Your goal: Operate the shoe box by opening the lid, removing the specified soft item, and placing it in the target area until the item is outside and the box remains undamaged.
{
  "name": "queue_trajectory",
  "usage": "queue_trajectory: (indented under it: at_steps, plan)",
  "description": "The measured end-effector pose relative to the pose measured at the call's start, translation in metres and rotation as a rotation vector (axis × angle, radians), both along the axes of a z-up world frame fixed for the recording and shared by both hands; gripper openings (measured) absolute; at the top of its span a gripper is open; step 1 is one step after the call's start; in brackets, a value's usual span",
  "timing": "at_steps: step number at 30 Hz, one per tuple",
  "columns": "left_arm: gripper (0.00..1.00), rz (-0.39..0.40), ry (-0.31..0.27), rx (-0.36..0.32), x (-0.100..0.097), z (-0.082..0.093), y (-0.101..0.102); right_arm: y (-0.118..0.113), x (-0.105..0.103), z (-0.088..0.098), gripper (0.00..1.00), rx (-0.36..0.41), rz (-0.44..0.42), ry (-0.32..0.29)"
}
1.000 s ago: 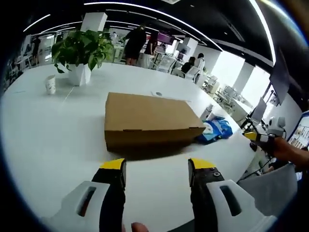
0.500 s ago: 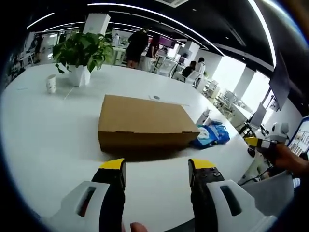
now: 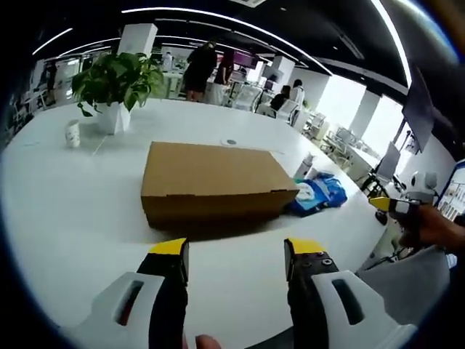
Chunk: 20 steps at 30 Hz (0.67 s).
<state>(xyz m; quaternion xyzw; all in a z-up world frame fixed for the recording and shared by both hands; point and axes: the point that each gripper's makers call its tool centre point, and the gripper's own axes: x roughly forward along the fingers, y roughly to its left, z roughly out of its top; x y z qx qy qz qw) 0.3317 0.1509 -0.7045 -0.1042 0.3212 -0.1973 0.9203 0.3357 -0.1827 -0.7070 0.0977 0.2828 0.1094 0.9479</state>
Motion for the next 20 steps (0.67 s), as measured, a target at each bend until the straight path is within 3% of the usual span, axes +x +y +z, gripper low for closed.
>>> queue_trajectory:
  at_steps: [4, 8, 20]
  plan:
    - [0.54, -0.008, 0.002, -0.001, 0.0018, -0.0012, -0.0015, 0.0008, 0.0006, 0.0002, 0.64, -0.01, 0.007, -0.002]
    - [0.54, 0.005, 0.0, -0.013, 0.0026, -0.0002, 0.0017, -0.0052, 0.0008, 0.0013, 0.63, 0.03, -0.03, -0.005]
    - [0.54, 0.004, 0.002, -0.018, 0.0029, 0.0001, 0.0002, -0.0042, -0.0001, -0.0001, 0.63, 0.017, -0.029, 0.0]
